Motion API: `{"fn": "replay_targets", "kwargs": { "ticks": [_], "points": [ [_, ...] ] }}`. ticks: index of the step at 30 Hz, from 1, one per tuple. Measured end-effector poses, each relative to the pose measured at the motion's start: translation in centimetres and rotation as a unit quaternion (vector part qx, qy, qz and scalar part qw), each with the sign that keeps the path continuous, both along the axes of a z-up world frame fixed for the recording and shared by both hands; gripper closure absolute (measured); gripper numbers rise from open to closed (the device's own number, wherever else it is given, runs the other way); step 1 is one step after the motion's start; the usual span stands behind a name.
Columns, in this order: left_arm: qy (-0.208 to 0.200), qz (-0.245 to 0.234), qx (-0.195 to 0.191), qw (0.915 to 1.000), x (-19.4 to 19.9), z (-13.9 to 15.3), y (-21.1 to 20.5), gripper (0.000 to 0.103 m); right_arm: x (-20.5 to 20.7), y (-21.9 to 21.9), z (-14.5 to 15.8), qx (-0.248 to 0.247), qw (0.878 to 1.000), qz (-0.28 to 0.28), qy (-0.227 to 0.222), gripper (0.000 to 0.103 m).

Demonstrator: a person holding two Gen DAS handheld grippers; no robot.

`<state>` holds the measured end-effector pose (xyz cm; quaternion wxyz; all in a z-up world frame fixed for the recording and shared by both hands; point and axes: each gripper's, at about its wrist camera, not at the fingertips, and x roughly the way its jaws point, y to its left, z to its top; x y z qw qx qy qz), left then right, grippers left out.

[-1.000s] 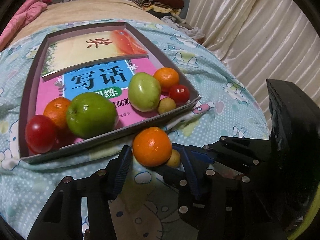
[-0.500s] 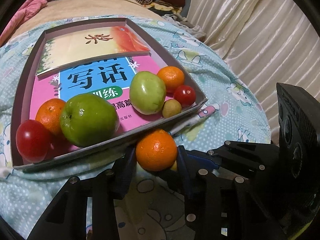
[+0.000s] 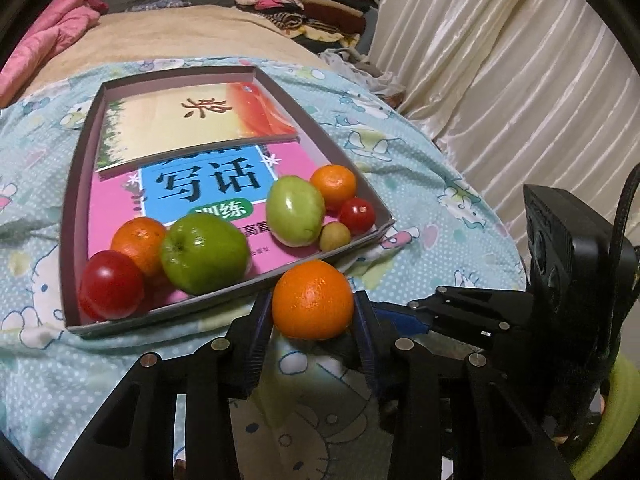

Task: Organize fruits
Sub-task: 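Grasp the orange with the left tool while the right tool grasps the small brown fruit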

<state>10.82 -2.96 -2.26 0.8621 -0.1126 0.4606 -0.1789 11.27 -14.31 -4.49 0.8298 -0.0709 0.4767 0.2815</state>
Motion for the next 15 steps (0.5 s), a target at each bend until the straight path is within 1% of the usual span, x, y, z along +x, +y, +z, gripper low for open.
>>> {"fn": "replay_targets", "kwargs": {
  "ticks": [4,6,9,11,15],
  "points": [
    [-0.002,0.004,-0.007,1.0,-0.3,0.2,0.5,0.062,0.0,-0.4,0.2,0.004,1.0,-0.009,0.002,0.077],
    [-0.014,0.007,-0.007,0.9999,-0.7,0.8,0.8,0.062,0.2,-1.0,0.4,0.015,1.0,-0.019,0.006,0.077],
    [-0.022,0.015,-0.017,0.9995,-1.1,1.4,1.5,0.062,0.4,-1.9,0.8,0.033,0.999,-0.033,0.008,0.077],
    [-0.028,0.022,-0.013,0.9993,-1.3,1.8,1.8,0.062,0.5,-2.3,1.0,0.044,0.998,-0.037,0.01,0.077],
    [-0.045,0.032,-0.018,0.9983,-2.0,2.9,2.6,0.062,0.4,-2.7,1.8,0.065,0.997,-0.036,-0.004,0.077]
  ]
}}
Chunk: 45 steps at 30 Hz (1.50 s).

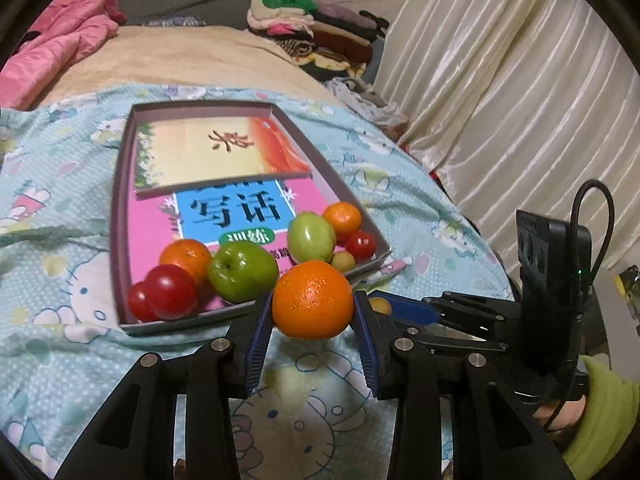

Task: Organize fruits
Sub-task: 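Grasp the orange with the left tool while the right tool grasps the small brown fruit, then carry the orange with the left tool while the right tool carries the brown fruit into the tray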

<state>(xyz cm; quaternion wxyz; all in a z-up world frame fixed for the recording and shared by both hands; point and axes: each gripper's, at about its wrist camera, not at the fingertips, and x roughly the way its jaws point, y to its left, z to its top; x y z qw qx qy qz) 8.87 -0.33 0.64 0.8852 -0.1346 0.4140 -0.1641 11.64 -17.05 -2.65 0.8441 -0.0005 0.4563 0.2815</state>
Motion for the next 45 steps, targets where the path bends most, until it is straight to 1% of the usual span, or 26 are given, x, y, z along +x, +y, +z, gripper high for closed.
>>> {"fn": "replay_targets", "kwargs": {
  "ticks": [7,10,21,25,32,38,45],
  "points": [
    [-0.03,0.031,0.022,0.9988,-1.1,1.5,1.7,0.062,-0.2,0.2,1.4,0.016,0.999,0.005,-0.03,0.077],
    [-0.037,0.046,0.026,0.9979,-1.1,1.9,2.5,0.062,-0.1,0.1,2.0,0.024,0.999,0.004,-0.043,0.077],
    [-0.043,0.094,0.028,0.9942,-0.8,2.2,5.3,0.062,0.4,-0.5,3.7,0.047,0.996,-0.006,-0.074,0.077],
    [-0.042,0.1,0.039,0.9933,-0.4,2.0,5.5,0.062,0.9,-0.4,4.1,0.047,0.995,-0.012,-0.085,0.077],
    [-0.032,0.092,0.041,0.9944,0.3,1.3,5.0,0.062,1.7,-0.7,4.3,0.047,0.994,-0.022,-0.096,0.077],
    [-0.041,0.058,0.047,0.9963,0.7,1.3,2.5,0.062,2.2,-1.0,4.1,0.046,0.994,-0.03,-0.096,0.077],
    [-0.038,0.018,0.059,0.9973,1.9,0.7,-1.1,0.062,2.8,-1.5,4.4,0.052,0.993,-0.037,-0.103,0.077]
  ]
}}
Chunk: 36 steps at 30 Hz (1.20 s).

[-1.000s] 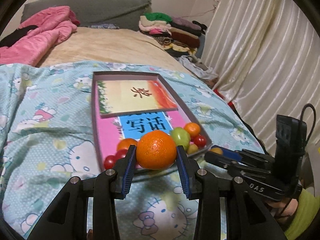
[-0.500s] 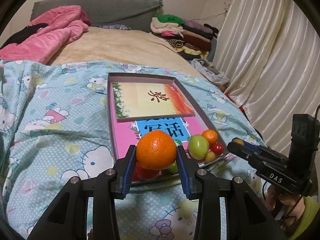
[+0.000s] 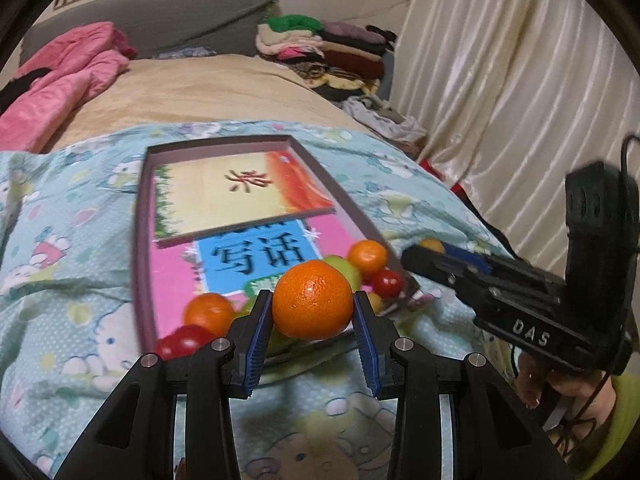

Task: Organize fruits
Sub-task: 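Carry the orange with the left tool while the right tool carries the brown fruit into the tray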

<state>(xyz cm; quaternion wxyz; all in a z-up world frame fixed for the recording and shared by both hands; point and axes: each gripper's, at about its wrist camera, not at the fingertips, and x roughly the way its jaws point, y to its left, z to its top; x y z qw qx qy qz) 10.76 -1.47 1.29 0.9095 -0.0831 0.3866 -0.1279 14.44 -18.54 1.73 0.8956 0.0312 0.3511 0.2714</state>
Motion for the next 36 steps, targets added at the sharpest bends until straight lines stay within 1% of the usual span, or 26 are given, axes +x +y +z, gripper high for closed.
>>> {"fn": "replay_targets", "kwargs": {
  "ticks": [3,9,11,15,18,24,32,36],
  "points": [
    [0.003,-0.012,0.01,0.9999,0.1,-0.4,-1.1,0.062,0.4,-0.4,0.1,0.006,1.0,-0.005,0.0,0.077],
    [0.006,-0.02,0.024,0.9995,1.0,-0.9,-2.3,0.062,1.2,-0.6,0.0,0.013,1.0,-0.011,0.009,0.077],
    [0.009,-0.023,0.03,0.9993,1.2,-1.2,-2.6,0.062,1.2,-0.5,0.0,0.01,1.0,-0.011,0.005,0.077],
    [0.017,-0.021,0.041,0.9988,1.4,-1.6,-2.7,0.062,1.3,-0.4,0.0,0.009,1.0,-0.011,0.006,0.077],
    [0.017,-0.021,0.04,0.9989,1.5,-1.6,-2.6,0.062,1.3,-0.3,0.0,0.007,1.0,-0.008,0.005,0.077],
    [0.015,-0.022,0.054,0.9982,1.5,-1.7,-2.7,0.062,1.4,0.2,-0.1,0.0,1.0,-0.001,0.005,0.077],
    [0.016,-0.02,0.059,0.9979,1.9,-1.8,-3.0,0.063,1.9,0.5,-0.2,-0.005,1.0,0.001,0.0,0.077],
    [0.018,-0.019,0.051,0.9984,2.2,-1.8,-2.8,0.063,2.0,0.6,-0.4,-0.01,1.0,0.004,0.0,0.077]
  ]
}}
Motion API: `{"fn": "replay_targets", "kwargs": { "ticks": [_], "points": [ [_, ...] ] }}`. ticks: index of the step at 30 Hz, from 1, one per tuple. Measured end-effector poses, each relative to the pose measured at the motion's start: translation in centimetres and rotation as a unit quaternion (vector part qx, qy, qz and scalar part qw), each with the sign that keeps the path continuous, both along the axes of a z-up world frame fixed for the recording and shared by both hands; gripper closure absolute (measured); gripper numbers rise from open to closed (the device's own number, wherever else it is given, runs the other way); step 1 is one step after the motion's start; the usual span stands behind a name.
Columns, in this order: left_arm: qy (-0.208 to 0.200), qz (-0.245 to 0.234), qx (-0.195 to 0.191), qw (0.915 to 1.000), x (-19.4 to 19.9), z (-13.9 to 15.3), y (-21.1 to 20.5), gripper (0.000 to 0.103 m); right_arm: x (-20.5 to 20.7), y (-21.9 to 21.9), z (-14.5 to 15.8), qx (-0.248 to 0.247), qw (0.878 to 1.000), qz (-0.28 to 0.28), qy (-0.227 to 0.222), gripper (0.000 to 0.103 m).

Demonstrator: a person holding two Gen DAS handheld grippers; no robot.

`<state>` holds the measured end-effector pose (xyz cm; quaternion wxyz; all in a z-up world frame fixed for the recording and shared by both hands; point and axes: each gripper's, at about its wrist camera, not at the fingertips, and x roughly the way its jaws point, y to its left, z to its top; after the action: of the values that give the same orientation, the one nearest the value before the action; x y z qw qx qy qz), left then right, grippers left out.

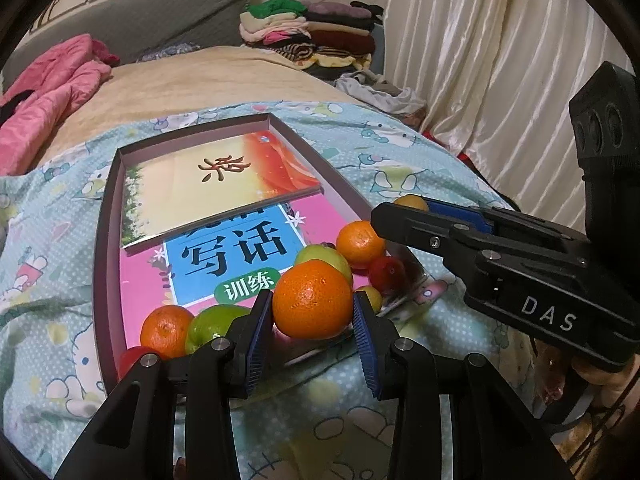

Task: Organize fruits
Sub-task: 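Carry the orange with the left tool while the right tool carries the brown fruit into the tray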

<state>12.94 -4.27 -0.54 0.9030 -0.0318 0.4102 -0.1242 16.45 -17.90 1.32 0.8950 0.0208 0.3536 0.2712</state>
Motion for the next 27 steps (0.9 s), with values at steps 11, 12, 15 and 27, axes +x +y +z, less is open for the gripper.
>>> {"fn": "replay_targets", "kwargs": {
  "ticks": [11,12,15,27],
  "points": [
    [-0.002,0.001,-0.011,0.9999,0.3,-0.3,0.3,0.062,0.8,1.2,-0.4,-0.029,0.999,0.024,-0.014,0.077],
    [-0.001,0.001,-0.012,0.9999,0.3,-0.3,0.3,0.062,0.7,1.3,-0.5,-0.03,0.999,0.026,-0.015,0.077],
    [-0.001,0.0,-0.011,0.9999,0.3,-0.3,0.3,0.062,0.6,1.4,-0.5,-0.03,0.999,0.028,-0.016,0.077],
    [0.002,-0.002,-0.006,1.0,0.0,-0.4,0.2,0.061,0.6,1.8,-1.4,-0.035,0.999,0.035,0.002,0.077]
  ]
}}
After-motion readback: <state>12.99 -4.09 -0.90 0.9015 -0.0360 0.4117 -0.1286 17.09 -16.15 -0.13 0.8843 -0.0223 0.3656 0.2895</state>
